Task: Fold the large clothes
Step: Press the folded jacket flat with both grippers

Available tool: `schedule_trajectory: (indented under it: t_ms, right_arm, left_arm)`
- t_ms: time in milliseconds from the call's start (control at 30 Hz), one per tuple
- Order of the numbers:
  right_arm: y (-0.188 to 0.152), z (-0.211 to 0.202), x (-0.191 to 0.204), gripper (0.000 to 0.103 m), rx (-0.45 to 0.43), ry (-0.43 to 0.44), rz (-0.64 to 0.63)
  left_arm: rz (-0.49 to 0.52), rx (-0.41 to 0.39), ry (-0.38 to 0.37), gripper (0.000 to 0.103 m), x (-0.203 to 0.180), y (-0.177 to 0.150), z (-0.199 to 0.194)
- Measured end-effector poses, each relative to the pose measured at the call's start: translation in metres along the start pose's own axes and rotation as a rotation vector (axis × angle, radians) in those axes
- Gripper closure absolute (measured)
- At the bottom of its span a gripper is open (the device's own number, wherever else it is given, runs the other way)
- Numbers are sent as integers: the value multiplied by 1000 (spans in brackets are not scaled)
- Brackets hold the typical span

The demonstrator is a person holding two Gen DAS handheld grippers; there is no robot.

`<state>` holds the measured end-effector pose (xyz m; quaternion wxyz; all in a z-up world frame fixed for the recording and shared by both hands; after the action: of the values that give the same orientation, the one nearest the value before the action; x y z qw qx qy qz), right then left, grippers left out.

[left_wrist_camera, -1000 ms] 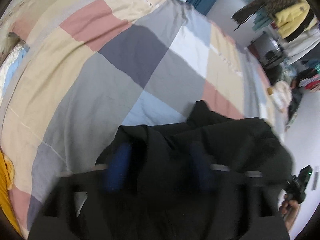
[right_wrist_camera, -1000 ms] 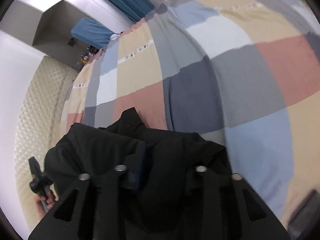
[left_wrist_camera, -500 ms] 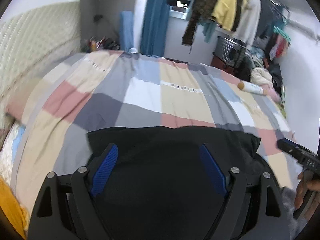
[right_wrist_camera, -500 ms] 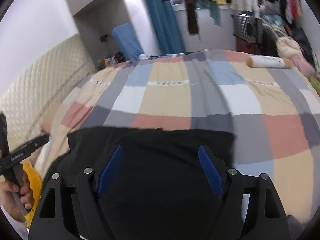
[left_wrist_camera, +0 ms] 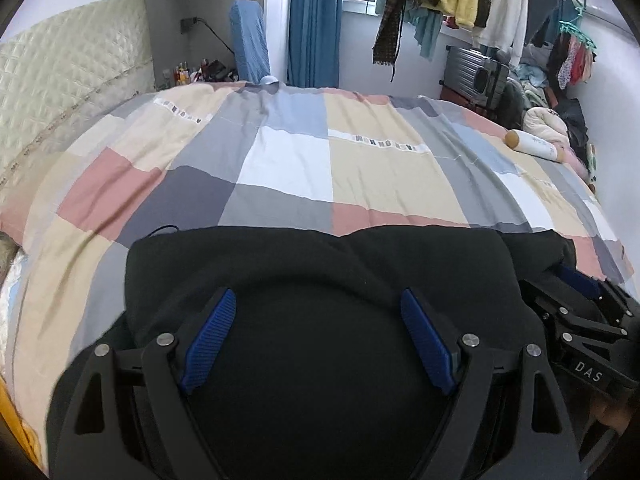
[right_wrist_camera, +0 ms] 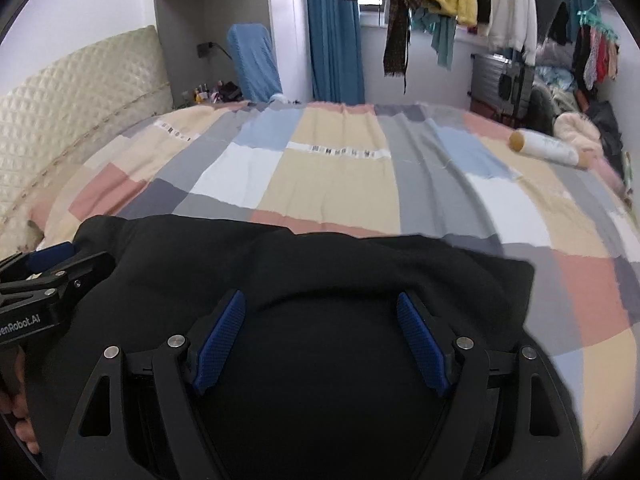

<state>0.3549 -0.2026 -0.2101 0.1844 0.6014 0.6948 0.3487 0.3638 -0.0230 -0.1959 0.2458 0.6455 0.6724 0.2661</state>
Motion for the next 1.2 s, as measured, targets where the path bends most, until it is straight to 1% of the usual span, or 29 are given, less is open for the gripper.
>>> schedule_trajectory:
  t_ms: [67,200,300,467,567,633,667,733,767,833,867,1000,1100,1200]
  right_arm:
    - [1,12,-4,25,3,-7,13]
    - [5,32,-5,23,14,-12,10]
    - [8,46,-7,23,18,-15,10]
    - [9,57,-9,23,31,-20,7]
    - [6,48,-9,23,41,4,11]
    - [5,36,-11,23,19,46,25]
    - [3,28,-11,24,8,58,14]
    - [0,14,-11,24,-16,37,-42]
    - [-1,3,-13,24,-43,24,-59]
    - [-2,-14,-20,23,-84,29,-44]
    - [-4,-23,-25,21,-96,29,-32]
    - [-15,-37,-39,19,-79,32,-18]
    - [-26,-42,-46,18,-55,23,-32]
    - [-38,-43,-57,13,-54,25,-23]
  left_arm:
    - [-6,6,-10,19,0,1,9]
    - [7,-6,17,19,-4,7,23]
    - [5,6,14,19,-4,11,35]
    - [2,19,22,19,-2,15,44]
    - [11,15,32,18,1,11,37]
    - [36,10,38,18,5,8,30]
    - [49,-7,41,18,11,7,24]
    - [59,-41,82,17,28,3,13]
    - [45,-42,76,17,39,-1,8]
    - [15,-43,85,17,57,-10,1]
    - [3,-44,89,17,63,-12,-1]
    - [-30,-27,93,17,87,-33,-12]
    - [-61,-18,79,17,95,-44,-16]
    - [-69,-9,70,17,102,-56,-13]
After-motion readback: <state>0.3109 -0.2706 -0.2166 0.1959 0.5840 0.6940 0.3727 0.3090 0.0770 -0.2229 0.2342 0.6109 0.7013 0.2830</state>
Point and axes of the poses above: each gripper's, at about its wrist camera, not at the fingertips, and z roughly the way its jaws point, x to its left, y to its top, the point moved 5 cm from there along z, roughly the way its jaws point, and after that the axes turned 7 degrees about y, right-handed, at the moved point
